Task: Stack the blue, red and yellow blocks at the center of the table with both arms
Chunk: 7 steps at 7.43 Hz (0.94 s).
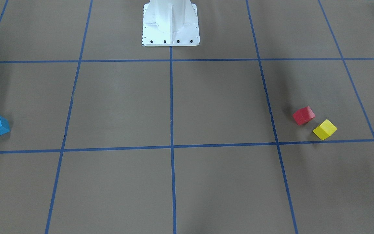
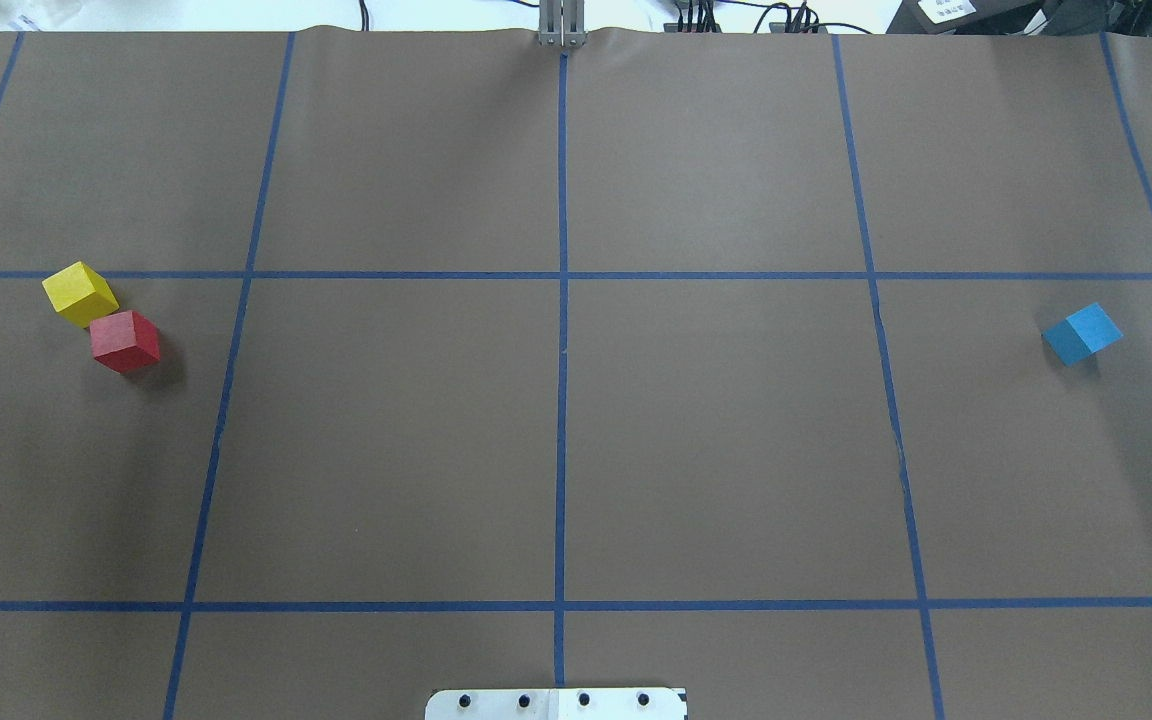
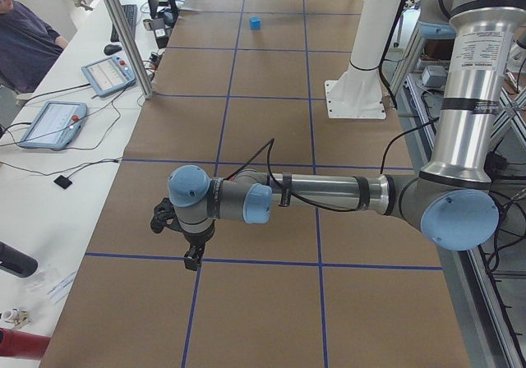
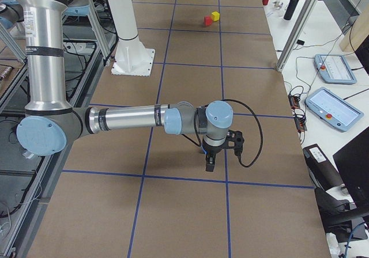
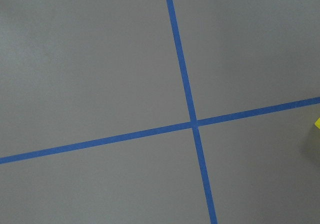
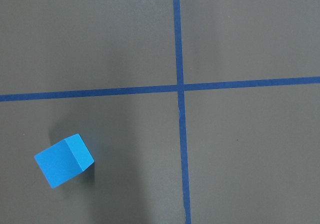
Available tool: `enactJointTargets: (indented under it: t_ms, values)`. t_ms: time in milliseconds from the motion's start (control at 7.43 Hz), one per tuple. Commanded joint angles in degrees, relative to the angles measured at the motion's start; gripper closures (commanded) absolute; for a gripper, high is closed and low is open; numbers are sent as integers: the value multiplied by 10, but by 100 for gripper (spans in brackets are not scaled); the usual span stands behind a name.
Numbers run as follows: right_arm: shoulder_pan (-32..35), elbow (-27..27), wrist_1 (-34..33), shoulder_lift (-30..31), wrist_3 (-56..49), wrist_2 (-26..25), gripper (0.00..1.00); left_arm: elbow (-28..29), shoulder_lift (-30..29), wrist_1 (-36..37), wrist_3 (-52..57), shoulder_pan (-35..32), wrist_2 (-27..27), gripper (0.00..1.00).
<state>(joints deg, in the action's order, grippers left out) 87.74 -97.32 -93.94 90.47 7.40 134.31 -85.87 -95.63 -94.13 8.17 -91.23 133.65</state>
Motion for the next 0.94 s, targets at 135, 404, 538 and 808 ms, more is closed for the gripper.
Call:
enactJointTargets:
  t_ms: [135, 404, 538, 808]
  values:
    - [1, 0, 2, 6, 0, -1, 0, 0, -1, 0, 0, 0, -1, 0]
    - [0, -4, 14, -1, -2, -4, 0, -4, -10, 31, 0, 0, -1, 0]
    - [-14, -4, 50, -3, -2, -30, 0, -44, -13, 71, 0, 0, 0, 0]
    - [-42, 0, 76, -45, 0, -40, 0, -123, -5, 47, 2, 9, 8, 0]
